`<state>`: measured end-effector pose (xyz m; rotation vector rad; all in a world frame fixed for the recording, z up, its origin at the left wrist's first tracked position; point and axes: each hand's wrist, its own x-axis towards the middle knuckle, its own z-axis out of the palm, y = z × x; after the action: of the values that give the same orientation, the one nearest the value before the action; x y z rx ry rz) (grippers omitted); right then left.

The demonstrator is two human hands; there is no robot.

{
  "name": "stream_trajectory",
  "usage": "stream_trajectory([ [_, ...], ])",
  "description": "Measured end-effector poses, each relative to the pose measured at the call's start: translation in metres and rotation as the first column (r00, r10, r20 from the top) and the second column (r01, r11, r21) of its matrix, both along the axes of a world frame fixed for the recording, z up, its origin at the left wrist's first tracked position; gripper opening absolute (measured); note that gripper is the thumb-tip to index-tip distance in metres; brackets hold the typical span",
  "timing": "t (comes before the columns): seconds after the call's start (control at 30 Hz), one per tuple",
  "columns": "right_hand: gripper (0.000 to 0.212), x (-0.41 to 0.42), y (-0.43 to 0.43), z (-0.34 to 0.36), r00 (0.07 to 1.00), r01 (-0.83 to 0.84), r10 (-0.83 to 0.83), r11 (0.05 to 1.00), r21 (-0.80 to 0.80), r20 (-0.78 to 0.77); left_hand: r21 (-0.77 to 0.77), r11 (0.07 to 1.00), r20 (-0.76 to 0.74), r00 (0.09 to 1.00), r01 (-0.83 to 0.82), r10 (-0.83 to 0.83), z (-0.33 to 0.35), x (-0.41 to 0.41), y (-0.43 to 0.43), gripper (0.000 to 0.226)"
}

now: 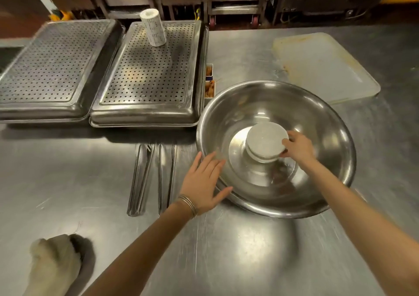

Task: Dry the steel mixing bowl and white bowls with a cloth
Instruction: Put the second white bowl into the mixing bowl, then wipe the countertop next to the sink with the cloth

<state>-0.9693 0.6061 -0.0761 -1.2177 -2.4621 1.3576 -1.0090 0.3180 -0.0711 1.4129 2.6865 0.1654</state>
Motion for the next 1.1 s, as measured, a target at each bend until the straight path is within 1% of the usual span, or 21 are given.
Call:
stream_trajectory([
  [0.1, 0.034, 0.001, 0.003, -0.001, 0.996, -0.083, 0.08, 0.989, 0.121, 0.031, 0.035, 0.999, 0.004, 1.0, -0.005, 0.004, -0.003, 0.0, 0.001, 0.075],
  [0.23, 0.033, 0.001, 0.006, -0.013, 0.987, -0.157, 0.148, 0.974, 0.161, 0.065, 0.052, 0.999, -0.015, 1.0, -0.011, 0.012, -0.004, 0.002, 0.001, 0.072],
  [0.37, 0.038, -0.002, 0.007, -0.022, 0.96, -0.254, 0.207, 0.927, 0.275, 0.188, 0.077, 0.997, -0.023, 1.0, -0.013, 0.015, -0.003, 0.003, 0.001, 0.071],
  [0.47, 0.05, 0.0, 0.001, -0.016, 0.935, -0.288, 0.21, 0.92, 0.265, 0.287, 0.072, 0.997, -0.027, 1.0, -0.009, 0.011, -0.002, 0.003, 0.0, 0.072],
  [0.57, 0.058, 0.005, -0.01, 0.001, 0.917, -0.326, 0.239, 0.91, 0.255, 0.319, 0.043, 0.999, -0.044, 0.999, 0.011, -0.009, 0.001, 0.001, -0.001, 0.074],
  [0.63, 0.059, 0.012, -0.022, 0.018, 0.916, -0.361, 0.282, 0.889, 0.282, 0.284, 0.064, 0.998, -0.067, 0.997, 0.029, -0.025, 0.009, 0.002, -0.005, 0.067],
  [0.73, 0.055, 0.029, -0.047, 0.046, 0.924, -0.38, 0.327, 0.841, 0.385, 0.198, 0.186, 0.983, -0.085, 0.996, 0.0, 0.016, 0.022, 0.013, -0.027, 0.052],
  [0.83, 0.047, 0.049, -0.087, 0.07, 0.912, -0.396, 0.4, 0.811, 0.431, 0.085, 0.241, 0.97, -0.081, 0.995, -0.04, 0.062, 0.029, 0.03, -0.071, 0.047],
  [0.97, 0.042, 0.077, -0.161, 0.085, 0.848, -0.46, 0.528, 0.775, 0.433, -0.044, 0.183, 0.972, -0.048, 0.986, -0.149, 0.16, 0.02, 0.054, -0.152, 0.05],
  [1.07, 0.044, 0.09, -0.219, 0.075, 0.789, -0.508, 0.608, 0.725, 0.465, -0.087, 0.085, 0.969, -0.019, 0.972, -0.232, 0.234, 0.006, 0.068, -0.219, 0.057],
  [1.1, 0.044, 0.092, -0.24, 0.069, 0.777, -0.519, 0.622, 0.721, 0.459, -0.098, 0.05, 0.966, -0.01, 0.967, -0.253, 0.253, 0.001, 0.072, -0.241, 0.059],
])
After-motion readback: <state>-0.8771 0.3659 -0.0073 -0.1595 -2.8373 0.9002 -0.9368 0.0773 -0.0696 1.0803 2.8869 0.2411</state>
